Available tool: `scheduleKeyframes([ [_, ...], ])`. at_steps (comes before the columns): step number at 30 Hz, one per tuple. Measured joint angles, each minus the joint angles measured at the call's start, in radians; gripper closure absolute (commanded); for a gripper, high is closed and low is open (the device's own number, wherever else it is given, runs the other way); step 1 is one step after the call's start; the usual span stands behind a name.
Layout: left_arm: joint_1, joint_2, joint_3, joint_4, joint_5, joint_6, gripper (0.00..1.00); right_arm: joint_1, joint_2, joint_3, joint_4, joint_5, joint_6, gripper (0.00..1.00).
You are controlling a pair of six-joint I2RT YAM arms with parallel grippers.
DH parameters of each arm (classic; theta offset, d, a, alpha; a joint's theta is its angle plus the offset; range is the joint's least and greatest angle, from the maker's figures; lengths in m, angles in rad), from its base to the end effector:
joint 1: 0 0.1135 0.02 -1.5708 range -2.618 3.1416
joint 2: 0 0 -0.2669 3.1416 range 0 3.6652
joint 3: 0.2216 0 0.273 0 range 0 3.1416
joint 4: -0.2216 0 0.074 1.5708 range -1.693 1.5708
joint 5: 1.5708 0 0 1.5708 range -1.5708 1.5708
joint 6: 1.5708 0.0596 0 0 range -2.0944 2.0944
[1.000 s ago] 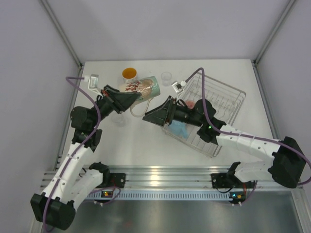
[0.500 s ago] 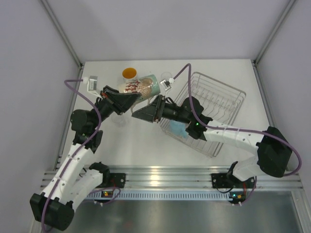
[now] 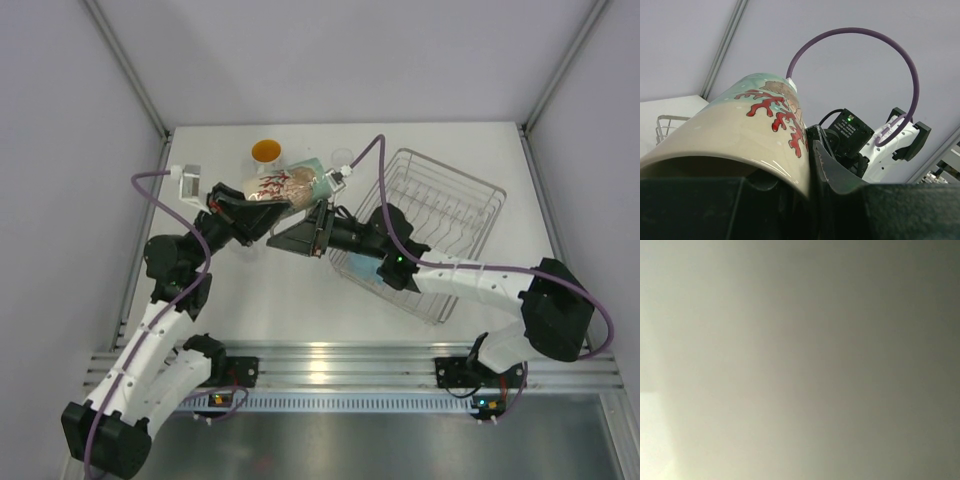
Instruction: Load the cups into the dish rack
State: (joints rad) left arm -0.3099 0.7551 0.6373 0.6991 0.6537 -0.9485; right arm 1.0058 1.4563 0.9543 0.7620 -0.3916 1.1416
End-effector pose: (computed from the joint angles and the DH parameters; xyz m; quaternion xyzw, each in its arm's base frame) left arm 0.1780 -0.0951 0.3913 0.1271 0.5156 -0.6138 0.5842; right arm 0.1824 0.3302 0.3363 -0.1133 0.6069 0.7401 0.2666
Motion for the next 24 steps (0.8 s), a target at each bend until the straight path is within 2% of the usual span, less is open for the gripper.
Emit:
scheduleKeyframes([
  [5,-0.006,-0.024,-0.014,0.001,0.000,-0.003,1.00,0.007,0.000,-0.031,0.040,0.013,0.001,0.73],
  [10,-0.024,-0.052,-0.035,0.005,-0.013,-0.009,1.00,0.014,0.000,-0.066,0.101,0.026,0.007,0.80],
  [12,-0.030,-0.068,-0.053,0.006,-0.015,-0.008,1.00,0.019,0.008,-0.085,0.139,0.025,0.012,0.76],
  [14,-0.033,-0.085,-0.076,0.006,-0.019,-0.003,1.00,0.022,0.026,-0.103,0.186,0.021,0.025,0.68],
  [24,-0.041,-0.145,-0.132,0.043,-0.046,0.034,1.00,0.025,0.075,-0.117,0.309,-0.002,0.102,0.65],
])
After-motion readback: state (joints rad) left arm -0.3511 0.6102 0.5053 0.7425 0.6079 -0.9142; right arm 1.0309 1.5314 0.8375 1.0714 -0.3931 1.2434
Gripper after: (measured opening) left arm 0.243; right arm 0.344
